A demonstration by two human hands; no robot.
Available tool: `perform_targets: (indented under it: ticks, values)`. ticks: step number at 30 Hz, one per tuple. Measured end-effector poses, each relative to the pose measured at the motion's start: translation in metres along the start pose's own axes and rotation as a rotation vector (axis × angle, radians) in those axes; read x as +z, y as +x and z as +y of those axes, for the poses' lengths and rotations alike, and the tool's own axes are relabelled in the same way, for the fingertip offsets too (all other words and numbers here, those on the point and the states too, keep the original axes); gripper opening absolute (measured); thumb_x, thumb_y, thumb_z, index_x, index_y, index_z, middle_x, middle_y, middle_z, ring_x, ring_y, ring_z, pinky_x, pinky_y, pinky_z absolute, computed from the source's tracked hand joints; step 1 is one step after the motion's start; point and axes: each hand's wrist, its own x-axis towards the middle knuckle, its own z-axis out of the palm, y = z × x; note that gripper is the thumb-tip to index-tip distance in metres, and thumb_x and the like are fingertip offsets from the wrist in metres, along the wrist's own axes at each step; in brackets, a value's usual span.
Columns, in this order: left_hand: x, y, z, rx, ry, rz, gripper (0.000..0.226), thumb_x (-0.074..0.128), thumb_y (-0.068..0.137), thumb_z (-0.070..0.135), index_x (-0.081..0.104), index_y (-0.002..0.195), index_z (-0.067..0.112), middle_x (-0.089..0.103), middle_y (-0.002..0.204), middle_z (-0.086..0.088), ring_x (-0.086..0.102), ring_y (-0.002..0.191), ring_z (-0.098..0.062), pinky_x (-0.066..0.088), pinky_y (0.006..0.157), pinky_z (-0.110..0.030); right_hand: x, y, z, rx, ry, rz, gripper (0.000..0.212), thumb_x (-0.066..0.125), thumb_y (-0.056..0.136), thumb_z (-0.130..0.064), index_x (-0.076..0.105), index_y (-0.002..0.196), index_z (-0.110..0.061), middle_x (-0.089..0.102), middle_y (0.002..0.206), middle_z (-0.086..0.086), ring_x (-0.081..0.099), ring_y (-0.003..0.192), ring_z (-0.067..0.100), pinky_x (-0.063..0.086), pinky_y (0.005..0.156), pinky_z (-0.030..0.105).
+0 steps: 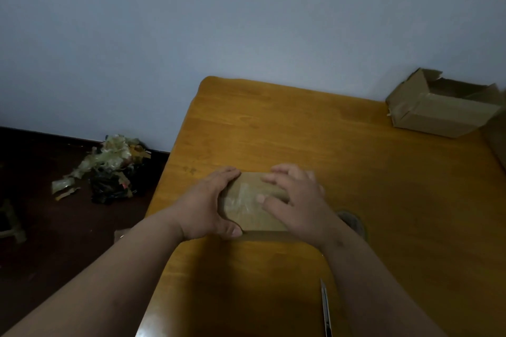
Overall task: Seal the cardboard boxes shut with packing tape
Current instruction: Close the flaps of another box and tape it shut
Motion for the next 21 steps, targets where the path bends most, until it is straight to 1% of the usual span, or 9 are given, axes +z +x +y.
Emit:
perform_targets:
  ticks: [3,5,6,8,10,14,17,19,21]
  values:
    - [0.000,0.001,-0.003,0.002,0.006,0.001,0.122,0.094,0.057,0.034,0.020,0.154,0.027,0.016,0.159,0.015,0.016,0.139,0.000,0.016,0.115,-0.021,0.004,0.002,-0.008,0.013,0.079,-0.087,0.015,0.060,0.088,-0.051,0.064,0.094,-0.038,0.045,0.132,-0.017,0.030,0.124,0.010,0.025,0.108,0.038]
    - [0.000,0.002,-0.005,0.002,0.009,0.006,0.123,0.094,0.056,0.035,0.021,0.154,0.028,0.016,0.159,0.016,0.016,0.142,-0.003,0.015,0.117,-0.023,0.005,0.004,-0.007,0.012,0.106,-0.098,0.018,0.063,0.088,-0.044,0.056,0.074,-0.035,0.057,0.113,-0.012,0.044,0.112,0.010,0.035,0.100,0.036]
    - [0.001,0.002,-0.005,0.002,0.011,0.008,0.123,0.094,0.056,0.035,0.021,0.154,0.028,0.015,0.159,0.016,0.016,0.143,-0.003,0.015,0.118,-0.024,0.003,0.004,-0.006,0.020,0.132,-0.106,0.022,0.064,0.090,-0.039,0.054,0.072,-0.031,0.059,0.097,-0.011,0.050,0.098,0.009,0.041,0.089,0.030]
    - [0.000,0.001,-0.007,0.004,0.009,0.006,0.123,0.094,0.056,0.036,0.020,0.155,0.029,0.015,0.159,0.017,0.015,0.144,-0.004,0.015,0.119,-0.025,-0.005,0.003,-0.007,0.061,0.189,-0.143,0.022,0.064,0.093,-0.031,0.056,0.074,-0.023,0.054,0.076,-0.009,0.048,0.073,0.005,0.037,0.065,0.022]
    - [0.000,0.001,-0.007,0.007,0.007,0.002,0.123,0.094,0.056,0.035,0.020,0.155,0.029,0.014,0.159,0.017,0.015,0.144,-0.004,0.015,0.119,-0.026,-0.009,0.004,-0.006,0.142,0.187,-0.170,0.023,0.063,0.093,-0.030,0.057,0.075,-0.018,0.052,0.072,-0.005,0.045,0.068,0.008,0.033,0.059,0.024]
    - [-0.001,0.001,-0.008,0.003,-0.017,0.000,0.123,0.094,0.056,0.034,0.020,0.154,0.030,0.015,0.158,0.019,0.014,0.140,0.001,0.014,0.116,-0.023,-0.007,0.015,0.000,0.299,0.100,-0.108,0.038,0.063,0.091,-0.039,0.049,0.061,-0.021,0.051,0.068,-0.003,0.051,0.077,0.019,0.039,0.077,0.035]
    - [-0.001,0.001,-0.009,0.009,-0.008,0.003,0.124,0.094,0.055,0.036,0.020,0.154,0.030,0.014,0.158,0.018,0.014,0.141,0.000,0.014,0.117,-0.024,-0.008,0.021,-0.003,0.372,-0.059,-0.174,0.035,0.055,0.095,-0.044,0.048,0.068,-0.023,0.054,0.085,-0.004,0.053,0.095,0.020,0.037,0.094,0.041]
    - [0.000,0.002,-0.010,0.010,-0.009,0.005,0.124,0.094,0.055,0.037,0.019,0.154,0.032,0.013,0.158,0.019,0.013,0.142,-0.001,0.014,0.118,-0.026,-0.009,0.025,-0.007,0.407,-0.172,-0.220,0.027,0.047,0.097,-0.043,0.053,0.080,-0.023,0.056,0.095,-0.003,0.052,0.100,0.021,0.033,0.096,0.042]
    - [0.000,0.002,-0.011,0.011,-0.008,0.006,0.124,0.094,0.055,0.037,0.019,0.154,0.032,0.015,0.156,0.021,0.014,0.141,0.000,0.014,0.117,-0.026,-0.007,0.026,-0.008,0.416,-0.234,-0.224,0.024,0.043,0.096,-0.041,0.055,0.086,-0.023,0.056,0.093,-0.002,0.052,0.092,0.020,0.033,0.093,0.042]
